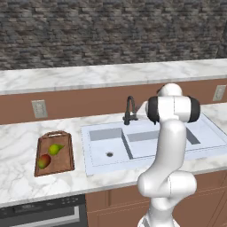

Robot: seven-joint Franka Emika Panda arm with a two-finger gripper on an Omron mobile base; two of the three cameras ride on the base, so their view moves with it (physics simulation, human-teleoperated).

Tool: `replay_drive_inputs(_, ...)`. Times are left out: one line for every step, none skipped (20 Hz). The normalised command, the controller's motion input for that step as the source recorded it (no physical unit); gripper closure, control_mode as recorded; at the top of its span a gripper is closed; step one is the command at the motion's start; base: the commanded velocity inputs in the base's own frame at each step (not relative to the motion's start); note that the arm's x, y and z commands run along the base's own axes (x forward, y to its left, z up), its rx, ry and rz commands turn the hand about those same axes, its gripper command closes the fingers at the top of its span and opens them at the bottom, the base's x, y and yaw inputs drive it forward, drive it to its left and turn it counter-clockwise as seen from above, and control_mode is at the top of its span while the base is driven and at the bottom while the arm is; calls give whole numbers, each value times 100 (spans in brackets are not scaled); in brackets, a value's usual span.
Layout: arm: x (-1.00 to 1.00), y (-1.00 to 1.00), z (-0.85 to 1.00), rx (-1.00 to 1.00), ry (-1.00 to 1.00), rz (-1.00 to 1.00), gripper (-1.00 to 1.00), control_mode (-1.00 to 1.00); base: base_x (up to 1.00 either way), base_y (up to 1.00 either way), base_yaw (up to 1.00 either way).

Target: Pick the pear, mango from the sink and place them on the cutting board to airdry. Then turn off the sink faucet.

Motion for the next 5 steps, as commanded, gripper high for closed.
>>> replay_drive_inputs(4,100,-3,-3,0,5,-100,-100,0,0,0)
replay_drive_inputs(0,100,-3,-3,0,5,-100,-100,0,0,0)
replay_drive_inputs(0,100,-3,-2,0,5,-100,-100,0,0,0)
replay_drive_inputs(0,100,-2,-3,0,5,-100,-100,0,0,0)
replay_drive_inputs(0,100,-2,-2,0,6,-100,-100,0,0,0)
